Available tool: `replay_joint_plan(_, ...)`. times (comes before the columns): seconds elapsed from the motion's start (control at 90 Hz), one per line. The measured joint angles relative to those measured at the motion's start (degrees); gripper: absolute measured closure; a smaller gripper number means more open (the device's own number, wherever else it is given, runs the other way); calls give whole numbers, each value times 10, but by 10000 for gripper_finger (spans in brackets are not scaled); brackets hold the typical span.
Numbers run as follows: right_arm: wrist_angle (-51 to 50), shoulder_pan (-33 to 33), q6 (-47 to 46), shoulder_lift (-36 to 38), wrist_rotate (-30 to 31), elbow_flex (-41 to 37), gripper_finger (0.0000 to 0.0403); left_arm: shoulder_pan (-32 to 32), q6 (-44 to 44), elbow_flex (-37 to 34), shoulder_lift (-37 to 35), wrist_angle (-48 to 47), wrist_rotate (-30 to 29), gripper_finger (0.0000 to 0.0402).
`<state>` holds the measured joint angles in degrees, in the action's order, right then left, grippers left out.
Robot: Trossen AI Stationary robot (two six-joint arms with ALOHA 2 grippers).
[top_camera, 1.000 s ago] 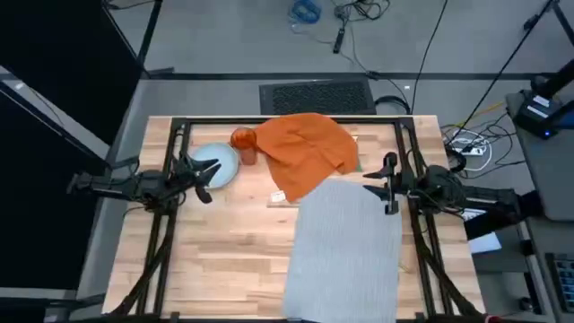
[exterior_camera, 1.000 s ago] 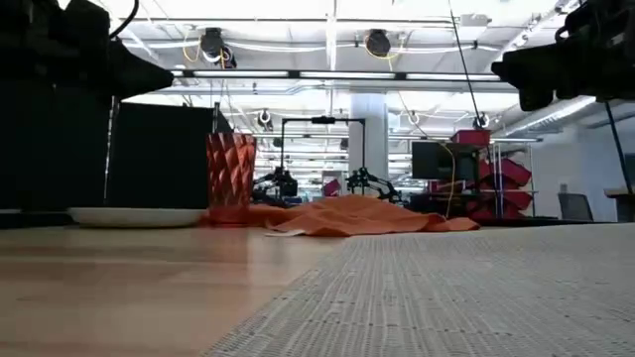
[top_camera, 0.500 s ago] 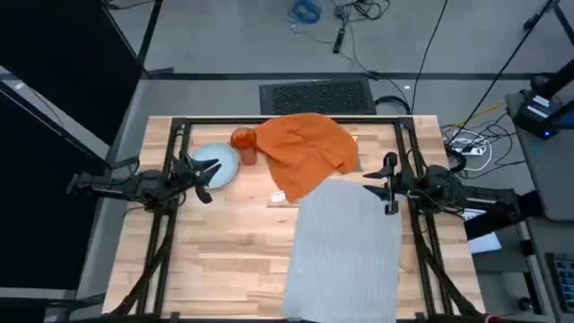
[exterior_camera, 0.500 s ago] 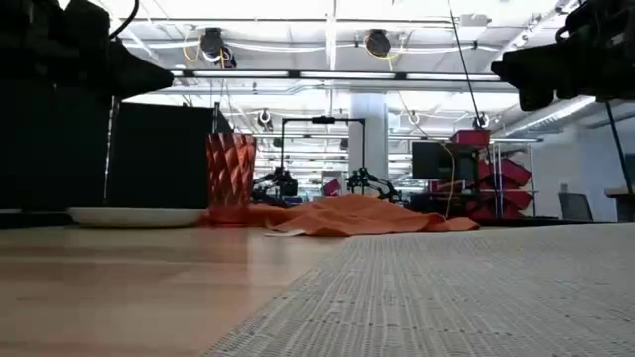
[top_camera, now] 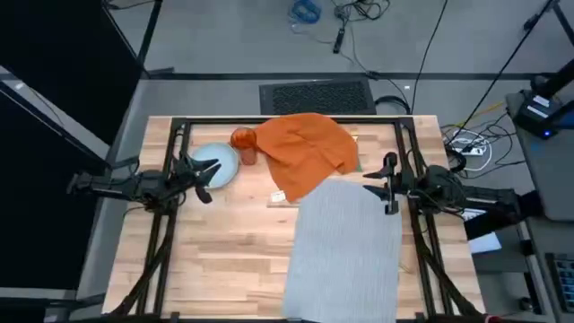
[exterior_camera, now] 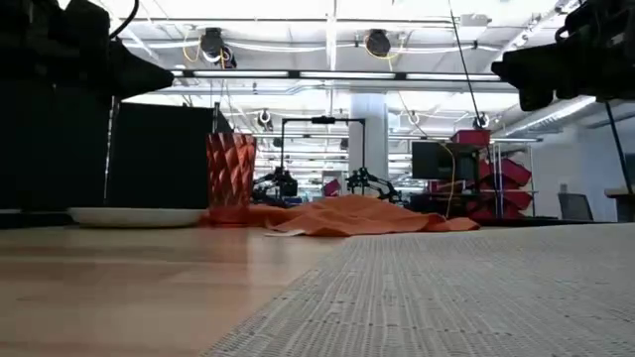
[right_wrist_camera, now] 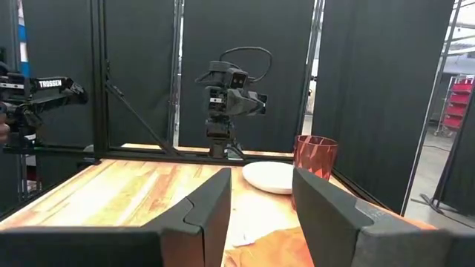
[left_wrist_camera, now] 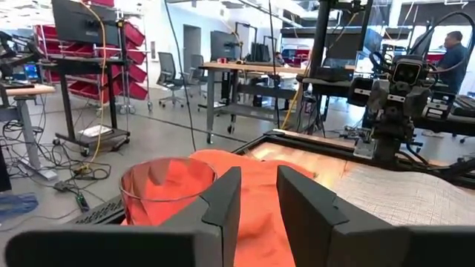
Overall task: Set table place
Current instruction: Move the brown cup
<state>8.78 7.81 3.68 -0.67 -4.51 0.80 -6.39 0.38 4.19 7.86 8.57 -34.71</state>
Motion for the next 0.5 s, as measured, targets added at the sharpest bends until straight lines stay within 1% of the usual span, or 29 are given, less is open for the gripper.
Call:
replay_joint_plan(0.333,1,0,-22,0,0,0,270,0,-16,0,0,0,3,327)
replay_joint_plan(0.422,16,0,-34,0,2,0,270,0,-16,0,0,0,23,327)
replay_joint_plan(0.5,57,0,-50,0,2,0,270,0,-16,0,0,5,48,327)
